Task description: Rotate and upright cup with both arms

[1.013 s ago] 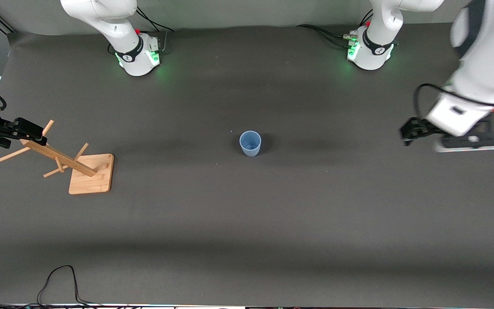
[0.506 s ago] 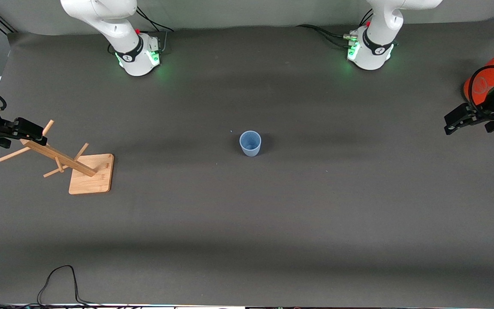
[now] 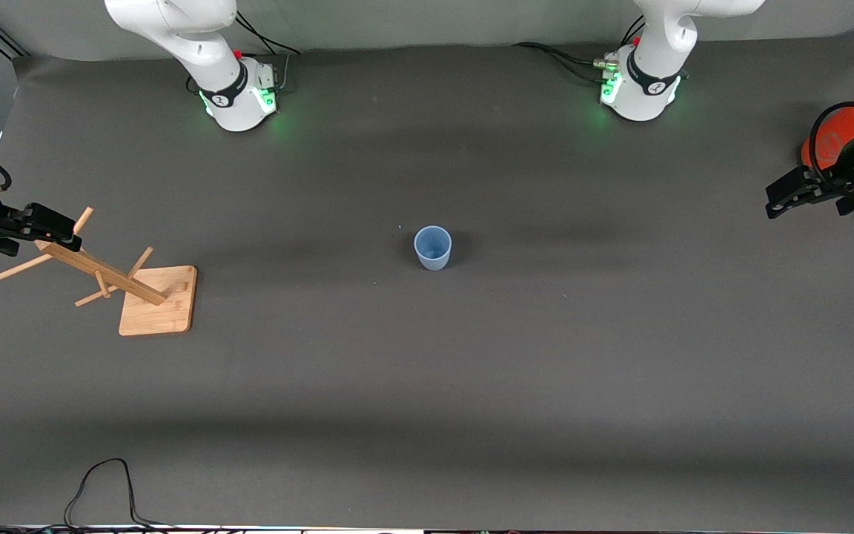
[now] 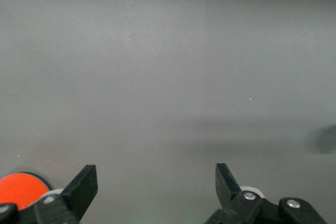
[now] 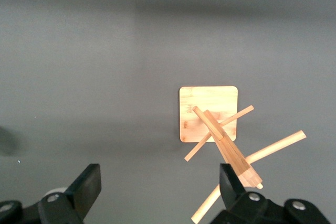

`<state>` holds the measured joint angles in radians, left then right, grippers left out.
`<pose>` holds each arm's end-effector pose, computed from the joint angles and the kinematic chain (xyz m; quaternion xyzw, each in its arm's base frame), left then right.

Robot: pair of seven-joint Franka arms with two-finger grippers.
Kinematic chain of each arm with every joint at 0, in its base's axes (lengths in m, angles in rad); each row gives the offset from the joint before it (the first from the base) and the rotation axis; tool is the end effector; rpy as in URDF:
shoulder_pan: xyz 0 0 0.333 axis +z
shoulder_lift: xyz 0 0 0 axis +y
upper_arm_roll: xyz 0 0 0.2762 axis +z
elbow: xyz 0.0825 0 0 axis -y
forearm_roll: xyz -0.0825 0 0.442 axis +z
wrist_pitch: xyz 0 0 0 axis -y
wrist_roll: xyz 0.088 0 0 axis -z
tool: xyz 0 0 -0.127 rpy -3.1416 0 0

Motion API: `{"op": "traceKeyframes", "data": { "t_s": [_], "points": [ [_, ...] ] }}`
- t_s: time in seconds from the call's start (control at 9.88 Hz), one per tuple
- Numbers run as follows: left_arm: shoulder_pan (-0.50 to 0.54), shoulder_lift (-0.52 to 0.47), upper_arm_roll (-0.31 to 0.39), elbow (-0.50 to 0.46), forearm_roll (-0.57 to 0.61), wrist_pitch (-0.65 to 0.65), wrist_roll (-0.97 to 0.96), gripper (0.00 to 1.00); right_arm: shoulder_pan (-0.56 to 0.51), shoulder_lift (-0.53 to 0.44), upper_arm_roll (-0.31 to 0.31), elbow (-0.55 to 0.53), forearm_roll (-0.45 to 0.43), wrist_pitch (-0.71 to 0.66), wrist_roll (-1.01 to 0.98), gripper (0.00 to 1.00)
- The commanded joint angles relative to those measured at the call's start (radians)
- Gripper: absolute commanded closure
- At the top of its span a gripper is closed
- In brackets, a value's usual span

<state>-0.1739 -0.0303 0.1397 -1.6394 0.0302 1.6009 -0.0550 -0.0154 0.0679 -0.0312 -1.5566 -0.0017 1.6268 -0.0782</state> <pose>0.6058 -0.0161 0.5492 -0.9999 -0.0098 0.0037 0.0132 0.6344 -0.0293 0.5348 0.9999 0.0159 0.0010 0.0020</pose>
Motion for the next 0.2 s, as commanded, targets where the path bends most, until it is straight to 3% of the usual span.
{"op": "traceKeyframes", "data": {
  "t_s": [0.0,0.1],
  "points": [
    [0.011,0.009,-0.006,0.029,-0.012,-0.027,0.027,0.0,0.0,-0.011,0.0,-0.003,-0.011,-0.008,-0.022,0.0],
    [0.011,0.012,-0.006,0.03,-0.013,-0.025,0.027,0.0,0.0,-0.011,-0.001,-0.003,-0.011,-0.008,-0.022,0.0]
  ]
}}
